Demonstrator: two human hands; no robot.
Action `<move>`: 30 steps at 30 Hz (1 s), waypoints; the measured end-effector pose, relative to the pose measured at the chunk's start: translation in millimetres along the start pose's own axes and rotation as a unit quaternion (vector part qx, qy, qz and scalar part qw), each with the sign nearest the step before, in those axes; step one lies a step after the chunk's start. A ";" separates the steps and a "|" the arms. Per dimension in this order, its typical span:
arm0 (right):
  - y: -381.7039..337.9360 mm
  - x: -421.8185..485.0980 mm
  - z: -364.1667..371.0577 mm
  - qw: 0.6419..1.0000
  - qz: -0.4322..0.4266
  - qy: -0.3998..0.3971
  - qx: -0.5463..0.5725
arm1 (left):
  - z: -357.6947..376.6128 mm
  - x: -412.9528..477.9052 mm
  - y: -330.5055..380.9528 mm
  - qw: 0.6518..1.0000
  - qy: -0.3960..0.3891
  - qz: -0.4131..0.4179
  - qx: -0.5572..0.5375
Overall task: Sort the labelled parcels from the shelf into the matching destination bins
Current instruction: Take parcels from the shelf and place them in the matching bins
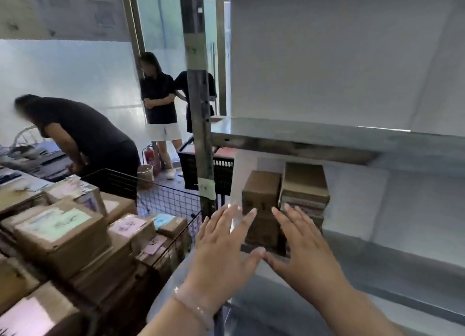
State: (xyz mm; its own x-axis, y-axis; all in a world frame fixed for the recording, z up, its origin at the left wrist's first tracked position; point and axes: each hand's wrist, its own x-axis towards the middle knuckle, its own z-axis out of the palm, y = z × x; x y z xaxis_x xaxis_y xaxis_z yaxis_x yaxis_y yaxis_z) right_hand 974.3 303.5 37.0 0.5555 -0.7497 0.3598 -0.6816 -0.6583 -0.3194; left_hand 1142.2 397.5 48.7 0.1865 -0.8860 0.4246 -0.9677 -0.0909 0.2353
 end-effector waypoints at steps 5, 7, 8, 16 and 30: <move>71.8 24.2 -20.6 0.996 0.079 0.026 0.025 | 45.7 47.8 41.2 0.999 -0.015 0.015 -0.032; 95.4 38.1 -24.9 0.991 0.110 0.035 0.067 | 59.1 65.6 52.4 0.999 -0.019 0.017 -0.043; 106.4 46.9 -26.2 0.986 0.127 0.040 0.102 | 64.3 73.8 56.8 0.999 -0.018 0.016 -0.043; 135.7 122.3 -19.5 0.824 0.376 -0.073 0.419 | 82.8 110.0 68.4 0.995 -0.017 -0.057 -0.078; 159.2 119.3 -6.6 0.773 0.355 -0.114 0.513 | 95.7 133.5 75.2 0.953 -0.070 -0.153 -0.253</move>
State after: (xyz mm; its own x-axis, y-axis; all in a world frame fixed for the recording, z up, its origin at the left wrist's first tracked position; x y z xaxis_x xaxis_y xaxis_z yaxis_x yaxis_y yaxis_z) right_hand 929.0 109.7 34.8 0.3634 -0.8626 -0.3521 -0.1815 0.3051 -0.9349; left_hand 1078.1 228.9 39.5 0.3877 -0.9084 0.1564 -0.6588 -0.1544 0.7363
